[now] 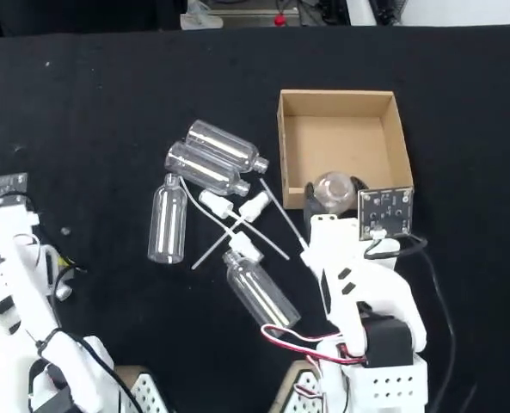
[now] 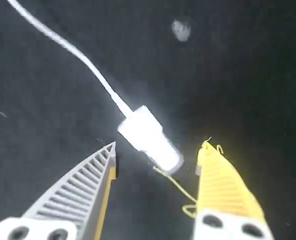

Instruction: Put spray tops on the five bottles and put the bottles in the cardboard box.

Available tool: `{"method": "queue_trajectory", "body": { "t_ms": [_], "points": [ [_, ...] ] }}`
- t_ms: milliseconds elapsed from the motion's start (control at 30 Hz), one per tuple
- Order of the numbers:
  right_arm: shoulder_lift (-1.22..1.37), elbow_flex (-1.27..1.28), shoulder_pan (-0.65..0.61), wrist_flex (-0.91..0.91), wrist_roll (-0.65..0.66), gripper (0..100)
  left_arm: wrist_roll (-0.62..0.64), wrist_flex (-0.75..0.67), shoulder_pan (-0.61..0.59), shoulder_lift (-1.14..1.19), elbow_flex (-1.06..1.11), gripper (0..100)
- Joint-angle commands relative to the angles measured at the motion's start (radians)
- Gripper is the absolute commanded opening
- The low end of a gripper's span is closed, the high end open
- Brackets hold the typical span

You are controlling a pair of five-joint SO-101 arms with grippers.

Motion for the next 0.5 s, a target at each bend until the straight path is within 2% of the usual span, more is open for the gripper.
{"method": "queue_trajectory", "body": {
  "t_ms": [0,100,167,467],
  "points": [
    [-0.018,-0.005,0.009,-0.032,-0.005,2.8,-0.224,-0.02,0.019,-0.015,-0.096,25],
    [-0.018,-0.005,0.009,-0.032,-0.005,2.8,-0.497,-0.018,0.013,-0.015,-0.119,25],
    [-0.018,-0.005,0.009,-0.032,-0.005,2.8,-0.612,-0.018,0.013,-0.015,-0.125,25],
    [-0.018,-0.005,0.009,-0.034,-0.005,2.8,-0.881,-0.017,0.021,-0.015,-0.048,26]
  ]
}}
